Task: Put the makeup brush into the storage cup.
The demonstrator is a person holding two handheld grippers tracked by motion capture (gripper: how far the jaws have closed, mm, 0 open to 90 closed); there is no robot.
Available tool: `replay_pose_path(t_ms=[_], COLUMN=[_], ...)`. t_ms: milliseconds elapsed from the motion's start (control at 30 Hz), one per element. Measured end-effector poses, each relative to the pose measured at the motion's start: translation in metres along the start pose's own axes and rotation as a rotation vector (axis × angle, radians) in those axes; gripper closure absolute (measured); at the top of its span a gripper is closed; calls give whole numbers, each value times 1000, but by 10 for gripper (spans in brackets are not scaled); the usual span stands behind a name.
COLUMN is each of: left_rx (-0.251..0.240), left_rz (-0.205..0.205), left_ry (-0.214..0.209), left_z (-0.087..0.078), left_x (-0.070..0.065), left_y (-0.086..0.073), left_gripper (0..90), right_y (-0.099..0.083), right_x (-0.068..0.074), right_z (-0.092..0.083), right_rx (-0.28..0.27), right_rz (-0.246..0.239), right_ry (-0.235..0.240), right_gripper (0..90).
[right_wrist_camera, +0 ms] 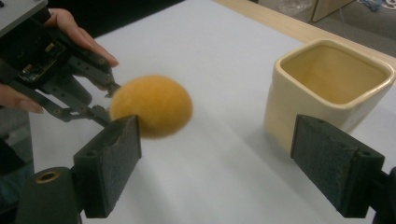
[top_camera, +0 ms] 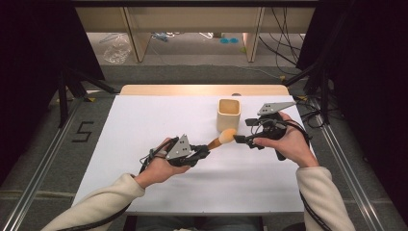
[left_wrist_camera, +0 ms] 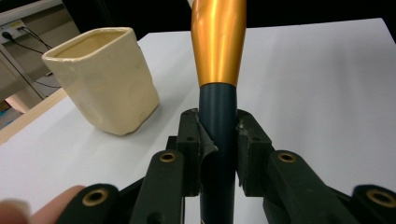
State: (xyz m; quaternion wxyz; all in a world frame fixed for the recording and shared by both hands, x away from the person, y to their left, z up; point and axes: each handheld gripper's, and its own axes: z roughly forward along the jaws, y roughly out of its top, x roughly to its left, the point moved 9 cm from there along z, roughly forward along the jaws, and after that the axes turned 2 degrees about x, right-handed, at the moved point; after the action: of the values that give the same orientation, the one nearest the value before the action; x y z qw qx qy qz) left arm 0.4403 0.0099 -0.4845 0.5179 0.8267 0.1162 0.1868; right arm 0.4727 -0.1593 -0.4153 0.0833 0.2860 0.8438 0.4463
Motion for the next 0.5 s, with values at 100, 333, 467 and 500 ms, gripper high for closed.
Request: replay_pose_path(t_ms=[100, 333, 467, 500], left_rx=[-9, -26, -39, -39], left_rz=[-19, -25, -33, -33], left_ry=[7, 22, 31, 31], left_z=[-2, -5, -9, -9], left_x=[1, 6, 8, 8], left_y=[2, 6, 10, 10], left_gripper=[742, 742, 742, 742], right_y=[-6, -26, -26, -26], right_x=[-1, 4, 11, 11], right_z=[1, 12, 17, 17], right_rx=[-29, -102, -143, -143], right_rz=[31, 97, 98, 98], right_ry=[5, 25, 30, 30], right_gripper=[171, 168, 166, 166])
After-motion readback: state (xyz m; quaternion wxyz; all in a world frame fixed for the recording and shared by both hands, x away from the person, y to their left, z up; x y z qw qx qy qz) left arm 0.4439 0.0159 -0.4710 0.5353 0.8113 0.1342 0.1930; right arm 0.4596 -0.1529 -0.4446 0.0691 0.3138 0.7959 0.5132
